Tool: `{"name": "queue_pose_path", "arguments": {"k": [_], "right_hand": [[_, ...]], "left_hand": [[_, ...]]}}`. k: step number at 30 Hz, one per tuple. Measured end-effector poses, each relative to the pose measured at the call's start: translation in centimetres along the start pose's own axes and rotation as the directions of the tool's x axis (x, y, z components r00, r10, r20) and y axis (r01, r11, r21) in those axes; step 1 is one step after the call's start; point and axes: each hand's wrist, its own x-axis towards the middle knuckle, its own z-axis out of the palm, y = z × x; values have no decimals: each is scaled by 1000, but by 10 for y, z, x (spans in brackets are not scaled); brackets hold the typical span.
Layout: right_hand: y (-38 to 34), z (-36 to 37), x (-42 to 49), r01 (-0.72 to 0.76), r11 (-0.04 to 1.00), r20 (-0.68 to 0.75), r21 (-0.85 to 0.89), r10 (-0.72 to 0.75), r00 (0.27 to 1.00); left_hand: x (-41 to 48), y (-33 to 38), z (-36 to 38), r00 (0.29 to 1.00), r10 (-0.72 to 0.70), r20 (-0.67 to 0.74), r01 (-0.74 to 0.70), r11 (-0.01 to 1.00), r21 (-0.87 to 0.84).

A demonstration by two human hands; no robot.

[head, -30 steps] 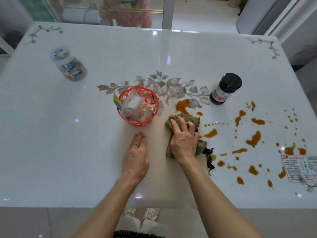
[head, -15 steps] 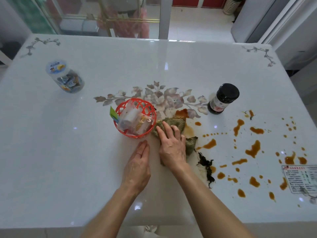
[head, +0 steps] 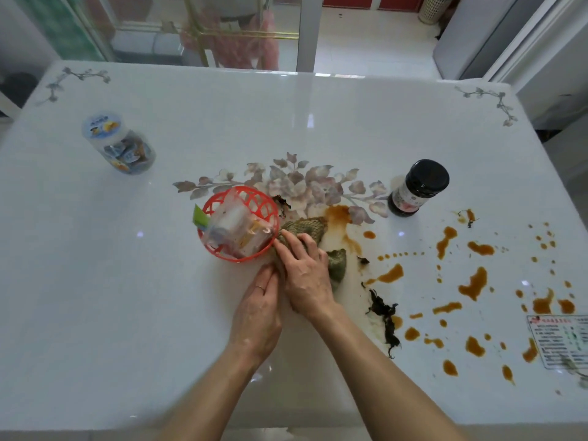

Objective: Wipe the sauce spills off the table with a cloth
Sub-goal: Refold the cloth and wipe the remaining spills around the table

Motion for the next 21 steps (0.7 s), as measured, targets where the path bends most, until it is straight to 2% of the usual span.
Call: {"name": "queue_pose_path", "arguments": {"k": [2, 5, 8, 10, 12, 14, 17, 18, 21], "right_hand": [[-2, 0, 2, 88, 996, 11, -10, -88, 996], [2, -2, 6, 99, 994, -6, -53, -99, 995], [7, -8, 13, -72, 992, -37, -104, 69, 997], [10, -11, 12, -237, 968, -82, -83, 231, 970], [5, -10, 7, -310, 949, -114, -57, 303, 946], [-2, -6, 1, -239, 970, -87, -53, 234, 968], [2, -5, 9, -28, 993, -26, -111, 25, 999], [7, -6, 13, -10, 992, -9, -129, 8, 1000], [20, -11, 13, -160, 979, -34, -129, 157, 987]], "left_hand": [[0, 3, -2, 1000, -6, 7, 6, 1000, -6], [1, 4, -3, 999, -21, 28, 21, 1000, 0], [2, 3, -2, 999, -27, 31, 26, 999, 34], [1, 3, -3, 999, -34, 25, 33, 999, 36], [0, 2, -2, 999, -31, 24, 30, 999, 36], [1, 2, -3, 999, -34, 18, 34, 999, 26], [5, 1, -4, 999, -39, 27, 39, 999, 18], [5, 1, -4, 999, -33, 30, 32, 999, 27], [6, 3, -4, 998, -11, 56, 6, 996, 92]]}}
